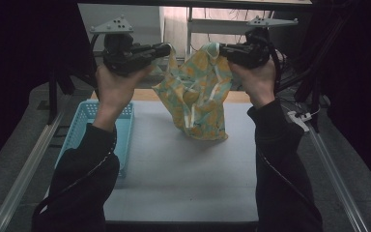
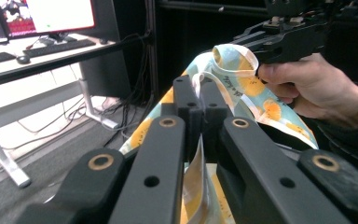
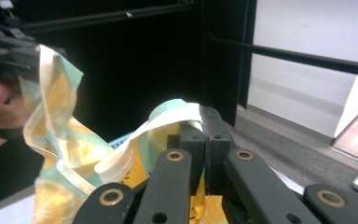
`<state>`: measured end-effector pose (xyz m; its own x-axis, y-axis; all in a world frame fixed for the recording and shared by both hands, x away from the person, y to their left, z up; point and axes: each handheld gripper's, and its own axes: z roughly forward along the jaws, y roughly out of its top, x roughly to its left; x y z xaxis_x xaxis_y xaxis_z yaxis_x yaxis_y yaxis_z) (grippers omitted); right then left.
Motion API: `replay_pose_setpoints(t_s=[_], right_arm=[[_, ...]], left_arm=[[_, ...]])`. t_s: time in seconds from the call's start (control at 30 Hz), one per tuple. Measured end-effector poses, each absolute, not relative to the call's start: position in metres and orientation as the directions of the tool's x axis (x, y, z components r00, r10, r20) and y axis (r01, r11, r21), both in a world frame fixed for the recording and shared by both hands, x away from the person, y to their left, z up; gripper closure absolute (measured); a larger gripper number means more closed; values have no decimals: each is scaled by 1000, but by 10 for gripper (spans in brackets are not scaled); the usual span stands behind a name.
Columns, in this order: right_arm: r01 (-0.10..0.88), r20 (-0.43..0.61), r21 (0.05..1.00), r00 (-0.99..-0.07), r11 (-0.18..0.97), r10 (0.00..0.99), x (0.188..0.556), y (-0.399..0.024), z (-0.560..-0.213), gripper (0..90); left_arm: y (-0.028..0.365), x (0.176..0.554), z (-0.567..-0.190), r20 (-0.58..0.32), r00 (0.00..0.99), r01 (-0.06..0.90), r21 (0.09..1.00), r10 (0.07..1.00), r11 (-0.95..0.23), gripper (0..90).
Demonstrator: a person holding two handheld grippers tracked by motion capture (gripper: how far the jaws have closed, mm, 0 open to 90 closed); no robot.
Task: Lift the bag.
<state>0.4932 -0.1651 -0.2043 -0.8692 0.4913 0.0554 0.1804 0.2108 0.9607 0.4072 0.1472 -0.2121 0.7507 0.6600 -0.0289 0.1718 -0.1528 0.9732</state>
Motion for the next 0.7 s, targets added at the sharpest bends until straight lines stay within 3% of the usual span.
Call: replay_pose_setpoints(t_s=[0.47,0.57,0.7], right_arm=[[280,68,916,-815,288,576,520,-174,-256,883],[292,74,908,-817,300,572,520,-174,-260,867],[315,84,895,-813,315,576,522,-174,-270,821]], left_arm=[[139,438,-260,-50,741,295,920,669,-258,876],[139,438,-262,-39,741,296,915,671,-273,786],[140,439,-270,-53,740,320,905,671,-282,734]])
